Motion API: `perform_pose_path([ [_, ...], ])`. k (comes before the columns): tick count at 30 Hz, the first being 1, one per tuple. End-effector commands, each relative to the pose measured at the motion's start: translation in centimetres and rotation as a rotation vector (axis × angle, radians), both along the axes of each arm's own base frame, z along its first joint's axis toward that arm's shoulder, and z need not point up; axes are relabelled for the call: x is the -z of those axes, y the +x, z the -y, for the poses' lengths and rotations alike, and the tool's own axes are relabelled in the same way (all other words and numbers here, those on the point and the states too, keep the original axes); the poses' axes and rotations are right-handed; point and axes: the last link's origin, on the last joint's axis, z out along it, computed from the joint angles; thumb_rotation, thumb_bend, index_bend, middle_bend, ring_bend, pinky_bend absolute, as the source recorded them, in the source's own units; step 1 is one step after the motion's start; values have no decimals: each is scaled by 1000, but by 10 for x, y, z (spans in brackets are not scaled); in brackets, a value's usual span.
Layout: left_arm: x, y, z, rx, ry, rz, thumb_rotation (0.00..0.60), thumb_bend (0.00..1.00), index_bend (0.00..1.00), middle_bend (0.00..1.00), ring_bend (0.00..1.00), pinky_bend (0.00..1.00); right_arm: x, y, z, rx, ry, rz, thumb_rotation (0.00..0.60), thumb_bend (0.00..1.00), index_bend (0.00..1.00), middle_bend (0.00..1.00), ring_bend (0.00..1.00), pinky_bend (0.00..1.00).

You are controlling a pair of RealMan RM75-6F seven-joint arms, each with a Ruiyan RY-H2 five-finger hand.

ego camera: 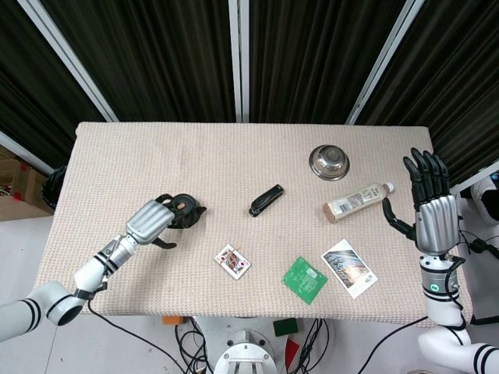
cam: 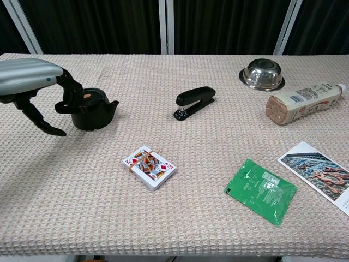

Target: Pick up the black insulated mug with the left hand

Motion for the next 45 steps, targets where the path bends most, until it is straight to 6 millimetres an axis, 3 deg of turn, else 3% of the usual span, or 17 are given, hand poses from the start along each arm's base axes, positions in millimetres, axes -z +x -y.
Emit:
perform_pose_path([
  [1,2,0,-2,-19,-14,15,593,16,510,521,464,212,0,-1,0,3,0,1,600,383,0,0,0,0],
  [11,11,4,-2,-17,-44,-5,599,18,517,550,510,212,-2,-7,1,17,-4,3,600,383,0,0,0,0],
  [27,9,4,-3,-35,-40,-21,600,30,639,795,786,231,-1,-11,3,27,-1,10,600,383,0,0,0,0],
  [38,3,11,-9,-40,-5,36,600,27,768,906,868,233,-2,-13,3,33,-3,20,600,383,0,1,0,0],
  [45,-1,14,-15,-94,-3,104,600,24,837,978,924,298,-1,-17,2,24,22,65,600,246,0,4,0,0],
])
